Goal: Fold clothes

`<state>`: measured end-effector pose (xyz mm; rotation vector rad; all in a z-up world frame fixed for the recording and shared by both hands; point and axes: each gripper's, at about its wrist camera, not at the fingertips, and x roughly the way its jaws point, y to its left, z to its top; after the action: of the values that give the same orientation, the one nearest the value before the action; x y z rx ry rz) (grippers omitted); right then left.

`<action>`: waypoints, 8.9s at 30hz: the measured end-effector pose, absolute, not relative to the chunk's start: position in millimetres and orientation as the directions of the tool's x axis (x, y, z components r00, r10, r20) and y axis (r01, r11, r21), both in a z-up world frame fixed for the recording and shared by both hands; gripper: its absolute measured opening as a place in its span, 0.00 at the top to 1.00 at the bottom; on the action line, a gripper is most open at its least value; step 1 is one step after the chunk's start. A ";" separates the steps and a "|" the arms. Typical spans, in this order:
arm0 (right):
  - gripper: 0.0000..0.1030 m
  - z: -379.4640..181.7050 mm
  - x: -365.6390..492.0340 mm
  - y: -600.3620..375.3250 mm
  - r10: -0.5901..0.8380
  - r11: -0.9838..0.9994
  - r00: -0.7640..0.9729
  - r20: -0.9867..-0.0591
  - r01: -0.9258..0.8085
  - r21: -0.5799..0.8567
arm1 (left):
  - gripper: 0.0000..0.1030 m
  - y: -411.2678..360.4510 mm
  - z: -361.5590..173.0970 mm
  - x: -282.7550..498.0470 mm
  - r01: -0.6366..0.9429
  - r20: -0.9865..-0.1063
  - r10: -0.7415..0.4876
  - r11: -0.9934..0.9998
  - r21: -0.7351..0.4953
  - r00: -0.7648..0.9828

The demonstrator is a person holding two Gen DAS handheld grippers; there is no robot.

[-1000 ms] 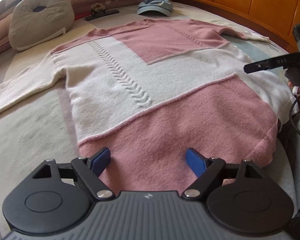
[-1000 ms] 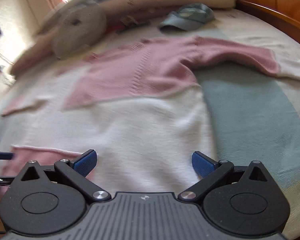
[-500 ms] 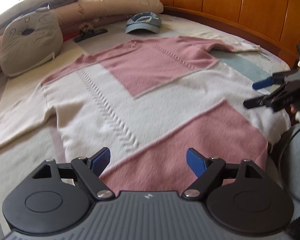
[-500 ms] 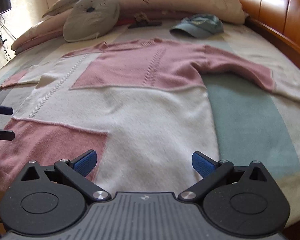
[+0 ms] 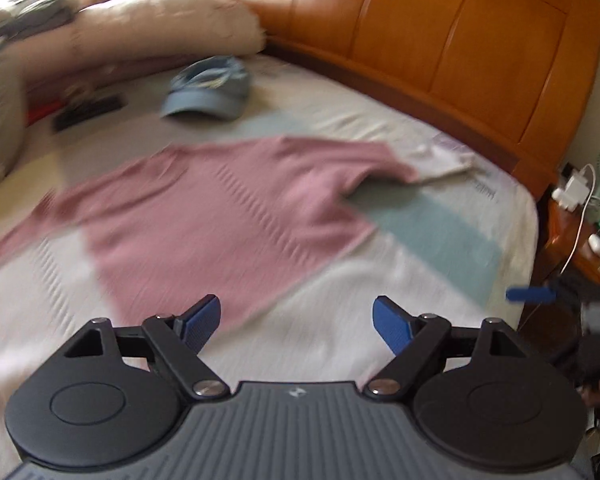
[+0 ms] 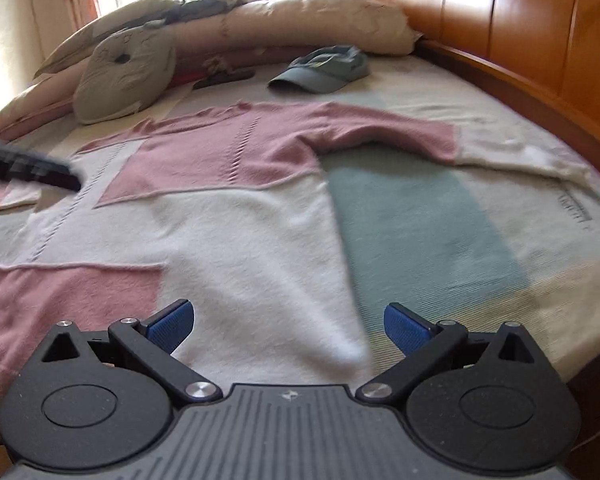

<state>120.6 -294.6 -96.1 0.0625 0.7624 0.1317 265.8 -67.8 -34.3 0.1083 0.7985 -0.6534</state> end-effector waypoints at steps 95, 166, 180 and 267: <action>0.00 -112.9 404.8 -564.7 -0.180 0.930 0.592 -0.786 0.364 0.061 | 0.06 -128.2 -123.5 319.5 0.739 -0.737 -0.530 0.671 -0.063 0.418; 0.00 -126.3 392.3 -374.5 0.065 0.994 0.670 -0.740 -0.112 -0.014 | 0.05 -106.1 -103.9 304.8 0.697 -0.788 -0.411 0.717 0.032 0.459; 0.00 -91.3 362.0 -308.9 0.240 0.915 0.669 -0.703 -0.397 -0.066 | 0.05 -79.9 -103.6 305.6 0.676 -0.767 -0.448 0.737 -0.024 0.460; 0.00 -127.8 209.6 -146.9 0.177 0.973 0.664 -0.727 -0.230 0.027 | 0.06 155.0 -106.9 437.1 0.083 -0.774 -0.265 0.960 -0.268 0.576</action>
<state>209.6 -146.9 -127.8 -0.0692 0.8130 0.2298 437.1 155.0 -106.9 -0.2112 0.9372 -0.2054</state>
